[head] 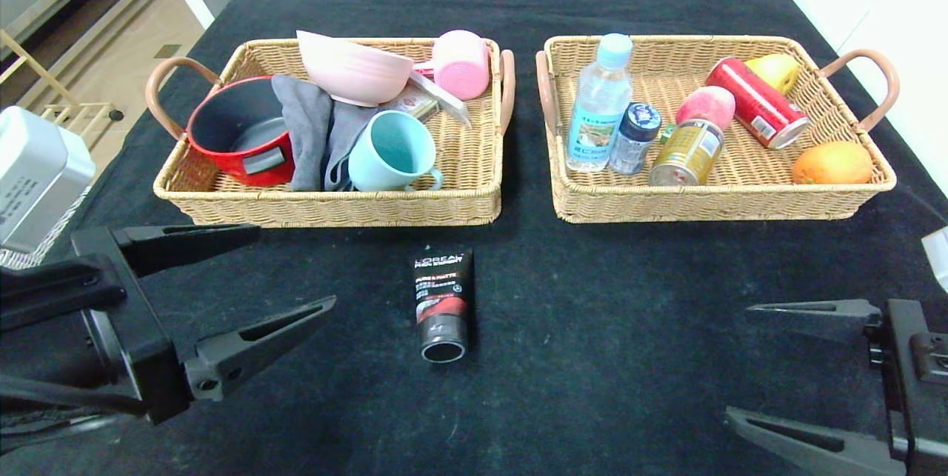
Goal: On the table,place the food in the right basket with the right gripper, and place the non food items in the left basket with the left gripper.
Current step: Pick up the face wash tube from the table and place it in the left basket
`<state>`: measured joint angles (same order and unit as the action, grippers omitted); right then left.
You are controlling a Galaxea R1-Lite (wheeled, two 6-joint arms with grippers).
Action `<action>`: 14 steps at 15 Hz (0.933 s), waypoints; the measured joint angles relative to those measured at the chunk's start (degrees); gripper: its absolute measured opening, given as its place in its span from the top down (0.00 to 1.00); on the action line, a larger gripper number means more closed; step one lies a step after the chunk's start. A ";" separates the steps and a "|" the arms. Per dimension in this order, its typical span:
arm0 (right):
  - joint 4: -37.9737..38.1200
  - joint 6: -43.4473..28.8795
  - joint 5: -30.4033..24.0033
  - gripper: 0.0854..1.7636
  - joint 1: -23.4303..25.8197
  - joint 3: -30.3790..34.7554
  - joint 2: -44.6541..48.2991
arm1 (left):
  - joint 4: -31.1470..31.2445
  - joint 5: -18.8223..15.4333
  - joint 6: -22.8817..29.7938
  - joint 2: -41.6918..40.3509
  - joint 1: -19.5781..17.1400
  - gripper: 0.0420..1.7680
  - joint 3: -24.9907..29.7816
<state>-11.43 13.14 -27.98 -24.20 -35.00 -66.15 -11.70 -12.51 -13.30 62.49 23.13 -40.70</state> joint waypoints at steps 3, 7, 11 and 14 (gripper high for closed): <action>-4.24 -0.44 -0.85 0.04 3.06 2.15 0.63 | 0.00 1.82 -0.95 0.60 0.00 0.03 -0.28; -4.52 -0.96 -0.82 0.04 4.83 2.58 0.94 | 0.22 6.78 -1.17 2.01 1.56 0.03 -0.96; -4.61 -1.27 -0.68 0.04 5.38 2.39 0.20 | 4.74 16.97 7.79 5.29 6.86 0.03 -5.35; -4.63 -1.35 -0.62 0.04 5.32 2.28 -0.04 | 15.56 20.74 19.66 8.75 10.25 0.03 -13.81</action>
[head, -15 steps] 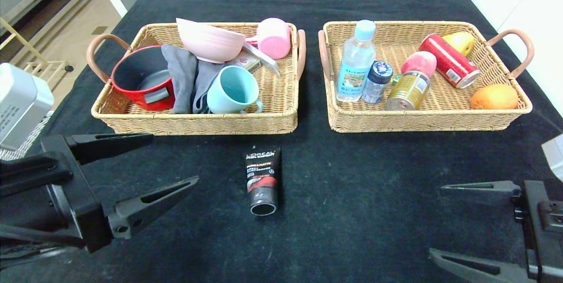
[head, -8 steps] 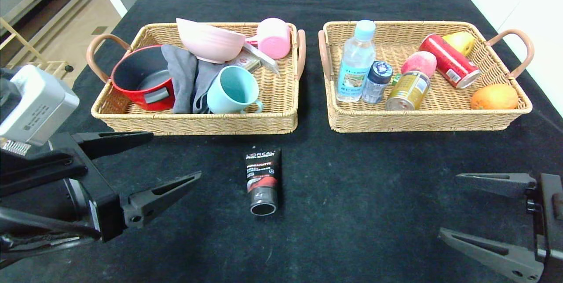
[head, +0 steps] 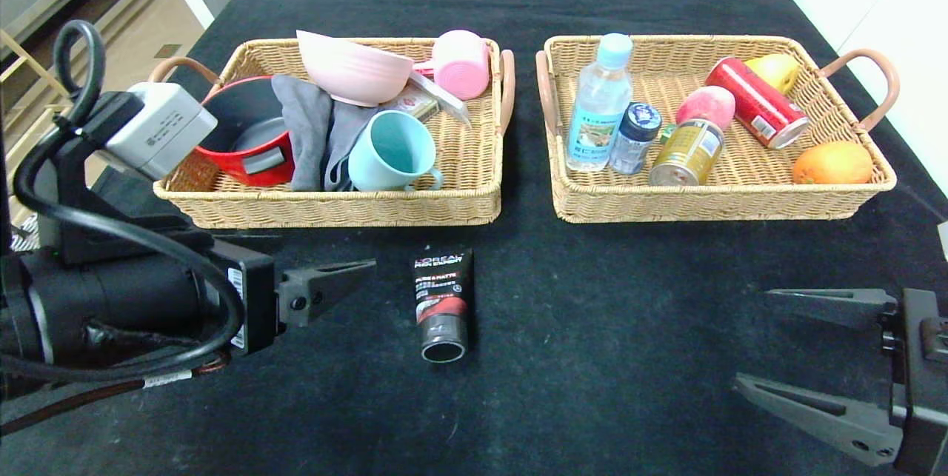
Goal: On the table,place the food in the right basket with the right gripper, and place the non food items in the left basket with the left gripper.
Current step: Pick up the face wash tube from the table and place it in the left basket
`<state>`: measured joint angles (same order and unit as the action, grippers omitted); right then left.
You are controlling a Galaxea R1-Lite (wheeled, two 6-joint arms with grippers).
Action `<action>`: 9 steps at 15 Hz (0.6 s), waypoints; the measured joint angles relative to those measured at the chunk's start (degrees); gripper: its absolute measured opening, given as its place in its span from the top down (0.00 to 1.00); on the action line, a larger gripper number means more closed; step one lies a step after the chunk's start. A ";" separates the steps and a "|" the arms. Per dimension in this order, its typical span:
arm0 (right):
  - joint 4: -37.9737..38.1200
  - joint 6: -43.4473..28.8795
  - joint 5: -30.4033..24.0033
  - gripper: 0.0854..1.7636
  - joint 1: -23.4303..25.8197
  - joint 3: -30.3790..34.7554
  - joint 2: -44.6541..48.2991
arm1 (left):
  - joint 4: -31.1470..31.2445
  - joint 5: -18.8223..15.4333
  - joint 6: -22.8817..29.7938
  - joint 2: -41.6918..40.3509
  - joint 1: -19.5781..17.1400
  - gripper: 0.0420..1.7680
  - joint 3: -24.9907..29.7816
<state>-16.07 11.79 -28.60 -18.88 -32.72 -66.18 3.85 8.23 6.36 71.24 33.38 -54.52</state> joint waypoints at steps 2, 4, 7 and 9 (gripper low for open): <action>-0.02 -0.02 0.02 0.04 -0.05 -0.07 0.01 | 6.10 0.80 6.69 2.51 1.49 0.03 -5.40; -0.05 0.04 0.05 0.04 -0.16 -0.07 0.09 | 11.17 1.80 11.35 5.24 2.34 0.03 -10.06; -0.07 0.00 0.05 0.04 -0.02 -0.05 0.12 | 14.91 4.11 16.42 9.98 2.69 0.03 -15.13; -0.05 0.06 0.05 0.04 0.00 -0.05 0.09 | 19.90 4.53 17.62 13.32 2.73 0.03 -18.52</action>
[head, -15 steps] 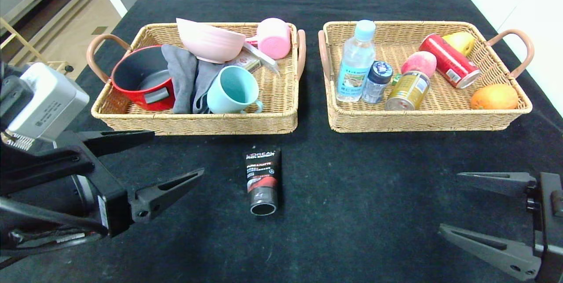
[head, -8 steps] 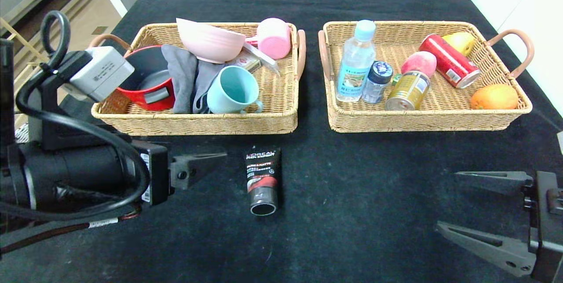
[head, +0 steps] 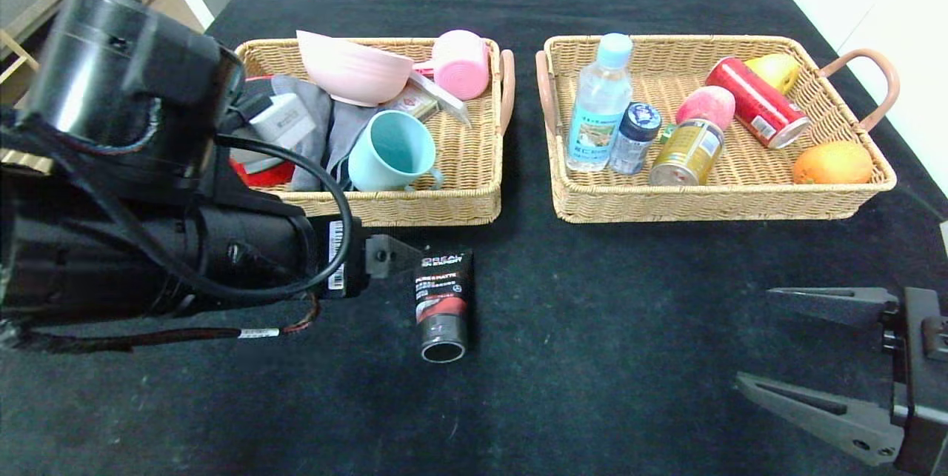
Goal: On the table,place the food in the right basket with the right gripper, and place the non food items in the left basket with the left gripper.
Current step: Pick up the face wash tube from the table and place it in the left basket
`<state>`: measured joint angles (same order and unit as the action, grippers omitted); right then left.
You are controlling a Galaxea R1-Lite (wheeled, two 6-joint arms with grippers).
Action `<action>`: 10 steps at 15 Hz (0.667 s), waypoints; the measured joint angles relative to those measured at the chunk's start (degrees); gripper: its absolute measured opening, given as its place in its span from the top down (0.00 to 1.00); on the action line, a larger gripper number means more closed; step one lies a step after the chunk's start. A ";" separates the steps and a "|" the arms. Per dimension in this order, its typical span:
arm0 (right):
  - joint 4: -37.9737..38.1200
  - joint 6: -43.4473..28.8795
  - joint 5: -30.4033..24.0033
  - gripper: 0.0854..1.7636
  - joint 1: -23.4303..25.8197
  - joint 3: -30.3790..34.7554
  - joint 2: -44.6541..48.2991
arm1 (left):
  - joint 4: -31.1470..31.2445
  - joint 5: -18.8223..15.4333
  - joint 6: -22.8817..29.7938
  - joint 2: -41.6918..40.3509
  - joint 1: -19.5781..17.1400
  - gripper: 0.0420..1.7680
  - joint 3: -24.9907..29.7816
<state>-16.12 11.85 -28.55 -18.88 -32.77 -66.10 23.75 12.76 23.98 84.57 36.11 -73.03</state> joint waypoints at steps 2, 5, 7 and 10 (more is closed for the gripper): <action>-0.02 0.00 0.09 0.03 0.00 -0.22 -0.13 | 5.05 0.33 2.34 3.39 0.51 0.03 -4.52; -0.02 0.00 0.13 0.03 0.00 -0.27 -0.09 | 10.87 2.43 3.94 8.16 2.47 0.03 -11.03; -0.04 0.00 0.20 0.03 0.12 -0.33 -0.05 | 14.03 3.79 5.71 11.22 4.11 0.03 -14.81; -0.04 0.11 0.17 0.03 0.17 -0.33 0.30 | 14.70 5.06 6.19 14.54 5.12 0.03 -16.60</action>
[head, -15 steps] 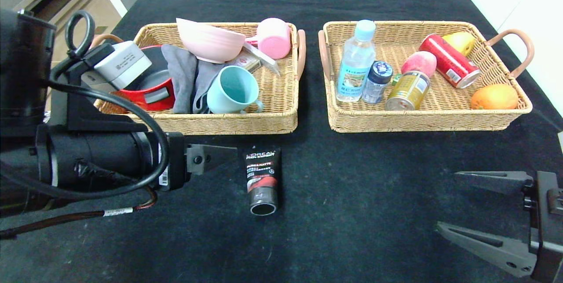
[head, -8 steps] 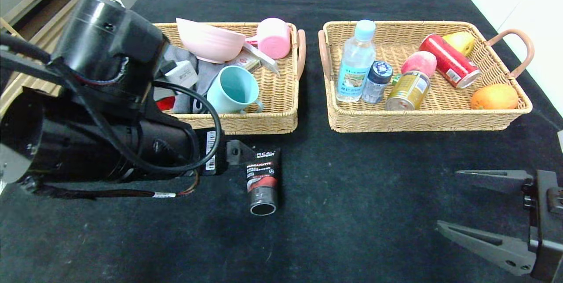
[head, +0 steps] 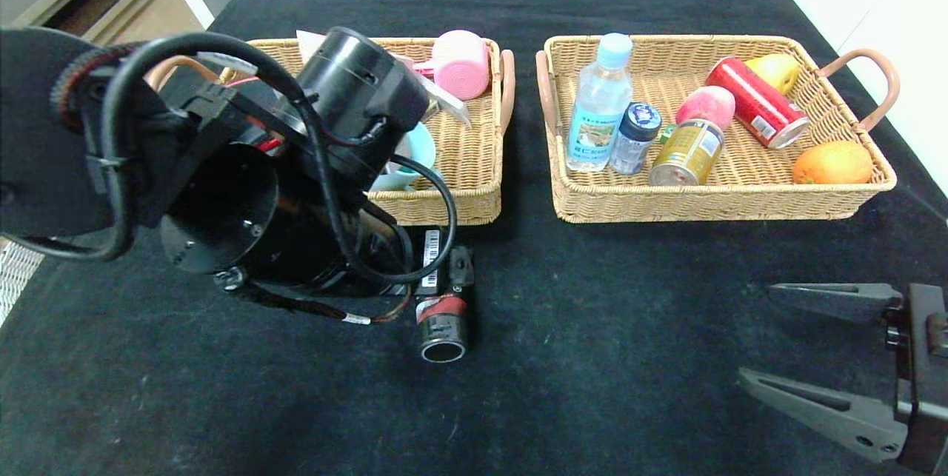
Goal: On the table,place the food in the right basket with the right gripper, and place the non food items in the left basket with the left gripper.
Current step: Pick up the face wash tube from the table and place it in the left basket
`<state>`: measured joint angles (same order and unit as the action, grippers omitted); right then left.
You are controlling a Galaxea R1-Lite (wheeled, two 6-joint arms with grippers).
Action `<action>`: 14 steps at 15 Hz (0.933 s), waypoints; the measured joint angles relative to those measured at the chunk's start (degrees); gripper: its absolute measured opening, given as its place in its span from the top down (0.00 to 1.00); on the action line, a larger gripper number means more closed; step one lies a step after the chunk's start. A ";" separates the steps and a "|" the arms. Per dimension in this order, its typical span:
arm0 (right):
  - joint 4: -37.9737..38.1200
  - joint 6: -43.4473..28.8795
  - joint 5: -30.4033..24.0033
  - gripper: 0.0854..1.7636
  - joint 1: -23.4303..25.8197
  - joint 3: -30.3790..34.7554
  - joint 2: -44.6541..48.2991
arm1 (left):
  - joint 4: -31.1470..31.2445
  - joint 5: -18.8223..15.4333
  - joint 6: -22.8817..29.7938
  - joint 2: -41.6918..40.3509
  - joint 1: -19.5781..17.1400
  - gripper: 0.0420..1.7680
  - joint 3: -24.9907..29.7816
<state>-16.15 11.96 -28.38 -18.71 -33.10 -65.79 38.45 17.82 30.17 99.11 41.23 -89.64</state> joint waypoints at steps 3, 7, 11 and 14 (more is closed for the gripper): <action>0.00 -0.02 0.00 0.03 0.02 0.06 0.37 | -0.26 0.43 0.96 2.35 0.13 0.03 -0.22; 0.01 0.07 0.00 0.03 0.02 0.06 0.52 | -0.45 0.50 1.02 4.25 0.17 0.03 -0.29; 0.00 0.09 -0.01 0.03 0.02 0.09 0.55 | -0.48 0.43 1.77 5.22 0.37 0.03 0.15; -0.02 0.07 -0.01 0.03 0.11 0.06 0.55 | -0.30 0.37 2.29 6.01 0.41 0.03 0.50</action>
<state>-16.18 12.03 -28.39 -18.60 -33.04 -65.24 38.14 18.19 32.46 105.12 41.64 -89.14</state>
